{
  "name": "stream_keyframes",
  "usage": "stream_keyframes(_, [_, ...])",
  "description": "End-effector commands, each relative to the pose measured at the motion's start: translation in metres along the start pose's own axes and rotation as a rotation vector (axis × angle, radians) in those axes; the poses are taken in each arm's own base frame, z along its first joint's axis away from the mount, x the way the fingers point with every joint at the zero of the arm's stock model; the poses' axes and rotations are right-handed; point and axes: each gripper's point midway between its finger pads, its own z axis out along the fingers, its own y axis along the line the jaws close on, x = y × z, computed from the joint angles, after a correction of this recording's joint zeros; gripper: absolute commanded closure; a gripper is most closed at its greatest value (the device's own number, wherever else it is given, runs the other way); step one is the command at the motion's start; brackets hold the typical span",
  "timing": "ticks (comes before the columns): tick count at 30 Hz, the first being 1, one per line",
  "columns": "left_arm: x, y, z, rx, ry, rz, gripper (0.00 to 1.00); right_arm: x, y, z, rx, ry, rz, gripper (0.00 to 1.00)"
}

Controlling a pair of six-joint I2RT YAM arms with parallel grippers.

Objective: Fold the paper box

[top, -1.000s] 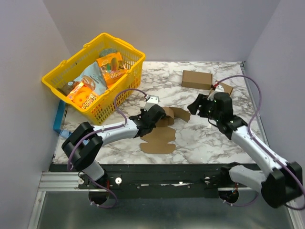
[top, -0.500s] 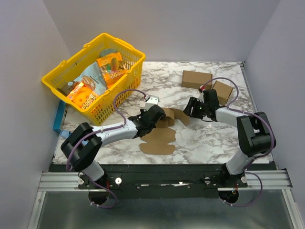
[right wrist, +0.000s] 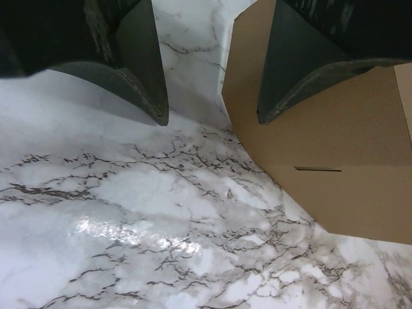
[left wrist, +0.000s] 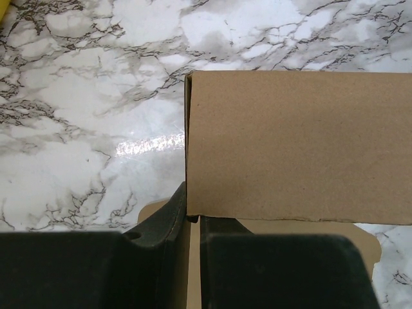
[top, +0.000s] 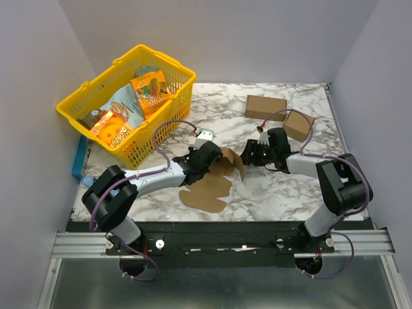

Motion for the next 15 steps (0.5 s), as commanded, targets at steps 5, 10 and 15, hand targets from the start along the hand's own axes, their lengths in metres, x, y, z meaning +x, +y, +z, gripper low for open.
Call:
stream_keyframes(5, [0.019,-0.009,-0.006,0.034,0.026,0.014,0.93,0.042,-0.013,-0.011,0.123,0.083,0.104,0.31])
stream_keyframes(10, [0.024,0.001,-0.011,0.012,0.029,0.023,0.93,0.037,-0.029,-0.034,0.259,0.016,0.150,0.24])
stream_keyframes(15, [0.028,0.008,-0.017,0.012,0.025,0.014,0.93,0.032,-0.039,-0.071,0.347,-0.095,0.189,0.23])
